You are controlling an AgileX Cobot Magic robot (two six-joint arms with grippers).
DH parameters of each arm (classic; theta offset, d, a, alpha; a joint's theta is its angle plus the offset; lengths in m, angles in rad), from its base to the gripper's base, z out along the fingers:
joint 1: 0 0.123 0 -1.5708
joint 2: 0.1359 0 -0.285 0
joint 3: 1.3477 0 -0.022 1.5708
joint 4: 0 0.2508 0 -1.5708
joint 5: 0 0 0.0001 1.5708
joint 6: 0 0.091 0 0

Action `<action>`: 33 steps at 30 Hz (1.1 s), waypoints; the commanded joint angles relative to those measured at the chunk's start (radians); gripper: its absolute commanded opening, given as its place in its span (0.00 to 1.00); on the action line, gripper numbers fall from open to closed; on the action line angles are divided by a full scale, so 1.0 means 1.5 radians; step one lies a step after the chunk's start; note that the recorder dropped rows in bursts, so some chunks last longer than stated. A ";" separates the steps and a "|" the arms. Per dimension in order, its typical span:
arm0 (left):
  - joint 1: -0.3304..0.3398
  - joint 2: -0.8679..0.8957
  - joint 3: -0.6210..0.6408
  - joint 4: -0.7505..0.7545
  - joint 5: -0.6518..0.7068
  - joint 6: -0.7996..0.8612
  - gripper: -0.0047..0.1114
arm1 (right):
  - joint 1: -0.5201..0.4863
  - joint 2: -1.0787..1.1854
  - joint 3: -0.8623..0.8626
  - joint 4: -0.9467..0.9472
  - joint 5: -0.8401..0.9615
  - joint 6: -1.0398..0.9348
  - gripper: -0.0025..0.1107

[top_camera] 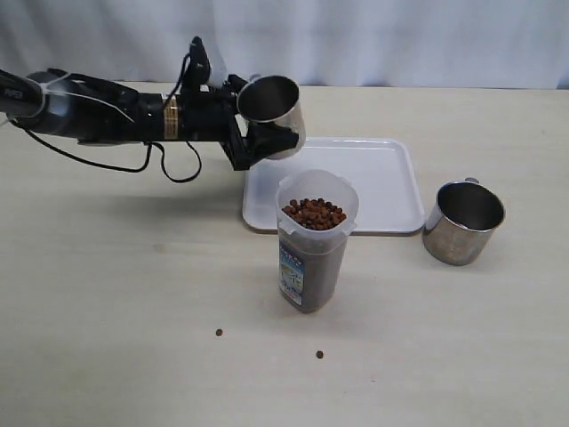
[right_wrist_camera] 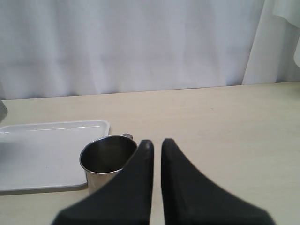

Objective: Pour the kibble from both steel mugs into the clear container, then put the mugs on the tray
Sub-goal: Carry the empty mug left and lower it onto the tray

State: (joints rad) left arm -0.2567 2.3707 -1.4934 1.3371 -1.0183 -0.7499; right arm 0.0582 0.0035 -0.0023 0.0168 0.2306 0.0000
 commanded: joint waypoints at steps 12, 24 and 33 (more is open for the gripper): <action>-0.047 0.061 -0.014 0.010 0.067 -0.040 0.44 | -0.001 -0.002 0.002 0.003 0.002 -0.008 0.06; -0.029 -0.003 -0.014 0.175 0.103 -0.132 0.87 | -0.001 -0.002 0.002 0.003 0.002 -0.008 0.06; 0.073 -0.129 -0.014 0.272 0.054 -0.372 0.86 | -0.001 -0.002 0.002 0.003 0.002 -0.008 0.06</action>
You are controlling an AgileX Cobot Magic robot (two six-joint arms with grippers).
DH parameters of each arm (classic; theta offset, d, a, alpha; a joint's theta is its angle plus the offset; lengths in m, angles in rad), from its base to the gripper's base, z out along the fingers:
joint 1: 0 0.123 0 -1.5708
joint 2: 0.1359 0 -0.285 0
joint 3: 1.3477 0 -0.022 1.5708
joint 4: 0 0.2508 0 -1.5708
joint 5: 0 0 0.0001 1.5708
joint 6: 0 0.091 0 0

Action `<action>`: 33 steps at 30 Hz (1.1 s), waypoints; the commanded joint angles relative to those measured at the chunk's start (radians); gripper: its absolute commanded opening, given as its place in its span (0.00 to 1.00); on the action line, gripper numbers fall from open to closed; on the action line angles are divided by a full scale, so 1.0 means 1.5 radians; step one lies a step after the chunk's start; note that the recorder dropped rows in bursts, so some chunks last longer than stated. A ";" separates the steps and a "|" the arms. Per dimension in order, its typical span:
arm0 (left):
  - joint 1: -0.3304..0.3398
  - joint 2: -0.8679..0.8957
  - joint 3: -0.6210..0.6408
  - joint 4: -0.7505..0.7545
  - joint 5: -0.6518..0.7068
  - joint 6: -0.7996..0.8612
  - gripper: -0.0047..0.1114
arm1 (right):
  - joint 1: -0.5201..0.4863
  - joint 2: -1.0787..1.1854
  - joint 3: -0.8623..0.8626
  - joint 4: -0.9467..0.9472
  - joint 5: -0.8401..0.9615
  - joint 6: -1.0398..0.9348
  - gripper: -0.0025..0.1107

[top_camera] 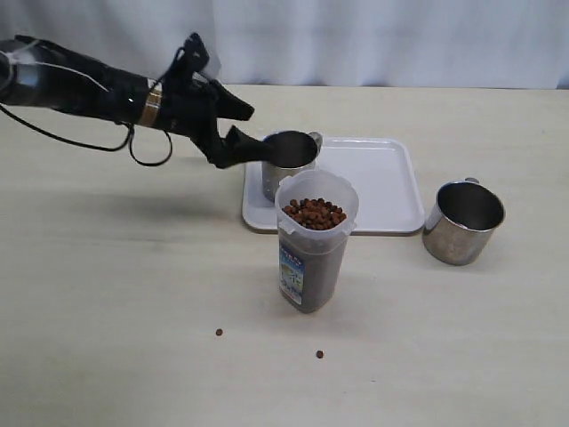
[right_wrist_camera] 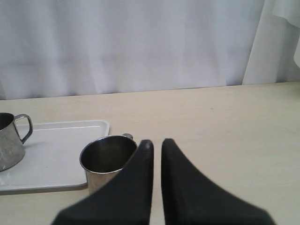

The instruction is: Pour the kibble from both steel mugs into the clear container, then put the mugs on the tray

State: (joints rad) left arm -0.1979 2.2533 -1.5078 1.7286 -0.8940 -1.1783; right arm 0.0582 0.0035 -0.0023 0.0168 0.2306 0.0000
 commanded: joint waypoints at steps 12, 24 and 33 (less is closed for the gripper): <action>0.169 -0.538 0.316 0.011 0.218 -0.317 0.04 | -0.001 -0.002 0.002 0.003 0.002 -0.008 0.06; 0.093 -1.167 0.730 -0.034 0.611 -0.320 0.04 | -0.001 -0.002 0.002 0.003 0.002 -0.008 0.06; 0.093 -1.404 0.887 -0.051 0.601 -0.350 0.04 | -0.001 -0.002 0.002 0.003 0.002 -0.008 0.06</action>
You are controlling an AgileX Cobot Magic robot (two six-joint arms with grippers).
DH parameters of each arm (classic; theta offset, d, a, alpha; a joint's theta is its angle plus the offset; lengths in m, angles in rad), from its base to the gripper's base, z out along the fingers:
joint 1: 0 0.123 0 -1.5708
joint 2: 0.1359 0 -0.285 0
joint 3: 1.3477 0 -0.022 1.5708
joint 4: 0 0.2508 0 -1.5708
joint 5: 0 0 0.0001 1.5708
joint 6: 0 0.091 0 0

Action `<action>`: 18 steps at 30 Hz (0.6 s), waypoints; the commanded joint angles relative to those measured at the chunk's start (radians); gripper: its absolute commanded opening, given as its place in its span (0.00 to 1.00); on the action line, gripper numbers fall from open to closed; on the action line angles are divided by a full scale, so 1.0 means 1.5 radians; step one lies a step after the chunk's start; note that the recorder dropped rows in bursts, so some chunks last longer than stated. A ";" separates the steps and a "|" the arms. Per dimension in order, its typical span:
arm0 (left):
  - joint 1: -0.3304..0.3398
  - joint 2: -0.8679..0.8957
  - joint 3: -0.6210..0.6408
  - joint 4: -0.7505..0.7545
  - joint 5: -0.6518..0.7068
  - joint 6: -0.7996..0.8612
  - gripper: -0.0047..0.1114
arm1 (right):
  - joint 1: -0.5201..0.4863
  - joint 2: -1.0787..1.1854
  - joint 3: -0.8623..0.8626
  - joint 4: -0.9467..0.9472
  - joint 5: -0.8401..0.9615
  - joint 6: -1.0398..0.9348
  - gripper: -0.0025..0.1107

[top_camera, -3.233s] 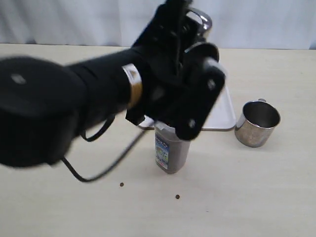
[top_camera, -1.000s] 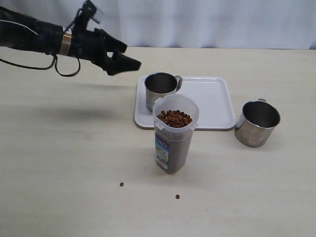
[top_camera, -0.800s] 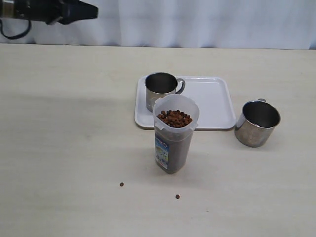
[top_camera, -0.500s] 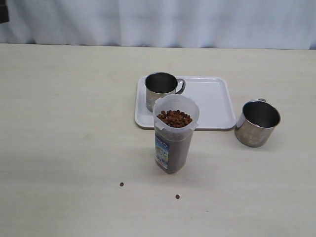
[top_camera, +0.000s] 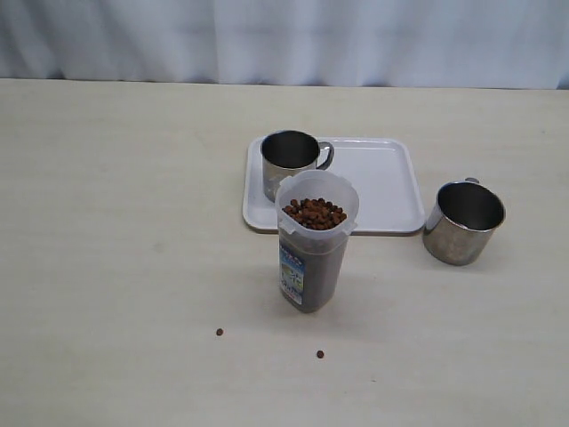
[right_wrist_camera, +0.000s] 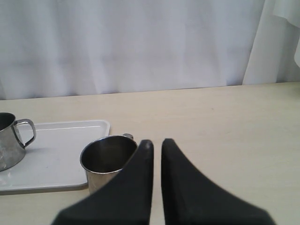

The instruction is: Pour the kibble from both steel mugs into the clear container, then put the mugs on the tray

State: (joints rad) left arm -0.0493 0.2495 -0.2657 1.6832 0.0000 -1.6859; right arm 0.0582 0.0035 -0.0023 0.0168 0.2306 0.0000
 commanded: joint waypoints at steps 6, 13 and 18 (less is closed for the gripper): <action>-0.006 -0.113 0.137 -0.021 -0.011 -0.011 0.04 | -0.001 -0.002 0.002 0.003 0.002 -0.008 0.06; -0.005 -0.114 0.164 -0.582 -0.029 0.533 0.04 | -0.001 -0.002 0.002 0.003 0.002 -0.008 0.06; -0.005 -0.114 0.177 -1.062 -0.010 1.048 0.04 | -0.001 -0.002 0.002 0.003 0.002 -0.008 0.06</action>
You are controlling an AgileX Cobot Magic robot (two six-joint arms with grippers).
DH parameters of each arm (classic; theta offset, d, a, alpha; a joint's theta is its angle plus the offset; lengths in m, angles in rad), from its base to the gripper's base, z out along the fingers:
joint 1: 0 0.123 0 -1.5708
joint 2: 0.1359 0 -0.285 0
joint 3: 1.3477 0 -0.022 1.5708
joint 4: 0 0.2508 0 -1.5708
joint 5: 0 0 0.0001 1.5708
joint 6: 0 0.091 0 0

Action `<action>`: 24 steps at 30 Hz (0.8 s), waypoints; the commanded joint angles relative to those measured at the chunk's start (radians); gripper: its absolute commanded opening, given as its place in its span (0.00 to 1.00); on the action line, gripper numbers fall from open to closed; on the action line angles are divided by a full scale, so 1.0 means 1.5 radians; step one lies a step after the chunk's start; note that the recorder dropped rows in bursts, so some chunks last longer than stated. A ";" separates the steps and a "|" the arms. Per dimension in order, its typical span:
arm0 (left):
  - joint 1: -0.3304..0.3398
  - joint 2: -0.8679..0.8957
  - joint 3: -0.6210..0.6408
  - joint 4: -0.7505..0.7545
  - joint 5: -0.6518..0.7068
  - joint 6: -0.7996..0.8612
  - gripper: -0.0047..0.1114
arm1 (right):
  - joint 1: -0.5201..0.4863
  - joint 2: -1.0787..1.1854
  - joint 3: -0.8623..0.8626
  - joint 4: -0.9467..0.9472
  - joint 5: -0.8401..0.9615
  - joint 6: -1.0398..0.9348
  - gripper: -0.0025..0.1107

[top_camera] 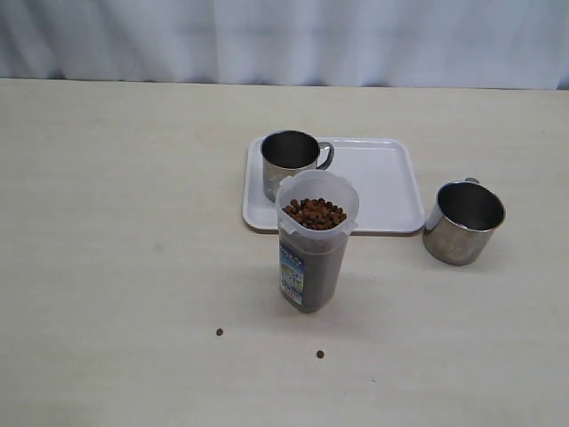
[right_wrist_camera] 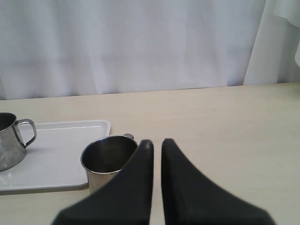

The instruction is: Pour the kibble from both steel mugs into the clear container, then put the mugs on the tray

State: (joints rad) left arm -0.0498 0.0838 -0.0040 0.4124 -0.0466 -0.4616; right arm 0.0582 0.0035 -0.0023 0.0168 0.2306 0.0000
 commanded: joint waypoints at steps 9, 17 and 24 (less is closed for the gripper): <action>-0.004 -0.004 0.003 -0.233 0.073 0.235 0.04 | -0.001 -0.002 0.002 0.003 0.002 -0.008 0.06; -0.004 -0.004 0.003 -0.275 0.093 0.303 0.04 | -0.001 -0.002 0.002 0.003 0.002 -0.008 0.06; -0.004 -0.004 0.003 -0.279 0.099 0.321 0.04 | -0.001 -0.002 0.002 0.003 0.002 -0.008 0.06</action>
State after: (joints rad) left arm -0.0498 0.0838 -0.0035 0.0000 0.1039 0.0094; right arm 0.0582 0.0035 -0.0023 0.0168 0.2306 0.0000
